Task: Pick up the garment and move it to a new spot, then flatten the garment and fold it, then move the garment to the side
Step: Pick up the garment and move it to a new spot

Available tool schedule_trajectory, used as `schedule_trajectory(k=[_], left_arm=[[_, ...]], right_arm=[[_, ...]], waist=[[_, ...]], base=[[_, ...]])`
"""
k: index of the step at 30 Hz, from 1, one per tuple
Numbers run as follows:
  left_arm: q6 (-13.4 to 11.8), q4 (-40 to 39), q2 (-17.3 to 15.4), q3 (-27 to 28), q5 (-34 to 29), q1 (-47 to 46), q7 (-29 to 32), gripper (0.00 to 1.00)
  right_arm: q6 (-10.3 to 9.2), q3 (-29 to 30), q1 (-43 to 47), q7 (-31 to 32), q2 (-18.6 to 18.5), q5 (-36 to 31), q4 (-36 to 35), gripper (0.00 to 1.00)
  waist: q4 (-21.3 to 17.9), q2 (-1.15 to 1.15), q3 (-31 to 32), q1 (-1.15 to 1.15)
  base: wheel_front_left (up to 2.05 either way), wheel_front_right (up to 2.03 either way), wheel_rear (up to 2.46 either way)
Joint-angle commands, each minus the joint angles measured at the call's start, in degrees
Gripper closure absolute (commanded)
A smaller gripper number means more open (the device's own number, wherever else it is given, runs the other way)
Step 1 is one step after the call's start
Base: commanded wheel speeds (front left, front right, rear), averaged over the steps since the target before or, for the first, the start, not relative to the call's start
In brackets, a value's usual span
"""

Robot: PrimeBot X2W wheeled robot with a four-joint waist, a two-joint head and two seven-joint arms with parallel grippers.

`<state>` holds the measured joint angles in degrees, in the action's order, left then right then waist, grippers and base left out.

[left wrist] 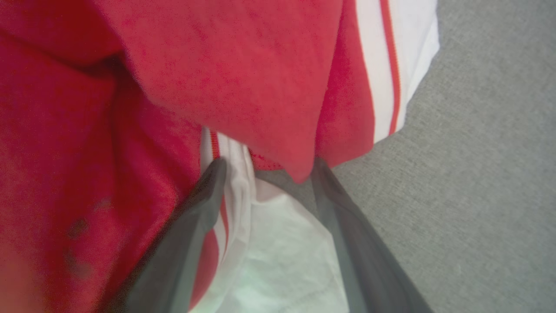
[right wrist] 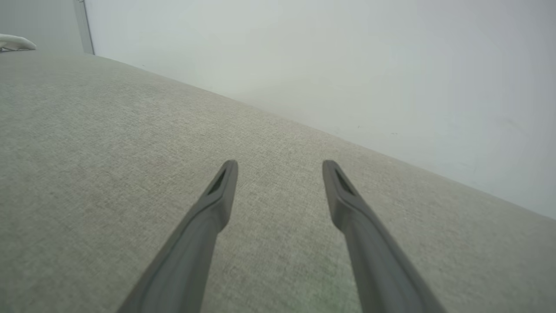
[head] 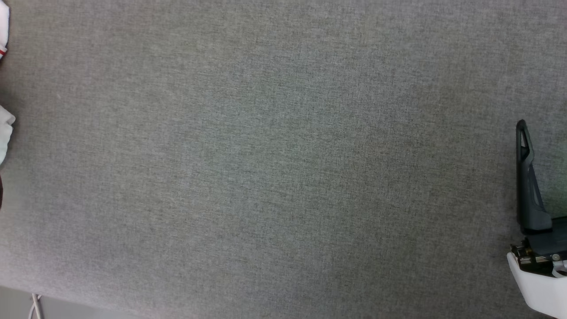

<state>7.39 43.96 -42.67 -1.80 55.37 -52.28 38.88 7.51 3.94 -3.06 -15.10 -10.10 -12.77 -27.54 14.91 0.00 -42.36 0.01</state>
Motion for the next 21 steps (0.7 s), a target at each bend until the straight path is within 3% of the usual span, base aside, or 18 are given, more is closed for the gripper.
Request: schedule_trajectory(k=[1,9,10,11,21], left_arm=[[-0.04,0.42,0.28,-0.62,1.14,0.68,1.02,0.0],[-0.04,2.84,2.13,-4.81,3.49,1.64,2.5,0.0],[-0.03,2.45,1.79,-5.33,3.41,1.46,2.04,0.66],[-0.03,1.99,1.52,-5.69,3.79,1.08,1.89,1.0],[-0.03,-2.88,-4.32,-9.22,4.21,-2.8,-3.76,1.0]], right_arm=[[-0.04,0.13,-0.62,-0.1,-0.21,-0.29,-0.34,0.0],[-0.04,0.13,-1.06,-0.1,-0.48,-0.29,-0.23,0.0],[-0.04,0.07,-1.13,-0.1,-0.49,-0.31,-0.12,0.0],[-0.04,-0.06,-1.25,-0.1,-0.48,-0.3,-0.02,0.0],[-0.04,-1.89,-2.34,-0.1,0.66,0.43,1.55,0.0]], waist=[[-0.25,0.0,-0.55,-0.01],[-0.37,0.0,-1.26,-0.01],[-0.35,0.0,-1.19,-0.01],[-0.36,0.0,-1.07,-0.01],[-0.85,0.0,2.42,-0.01]], base=[[0.0,0.0,0.0],[0.0,0.0,0.0],[0.0,0.0,0.0],[0.0,0.0,0.0],[0.0,0.0,0.0]])
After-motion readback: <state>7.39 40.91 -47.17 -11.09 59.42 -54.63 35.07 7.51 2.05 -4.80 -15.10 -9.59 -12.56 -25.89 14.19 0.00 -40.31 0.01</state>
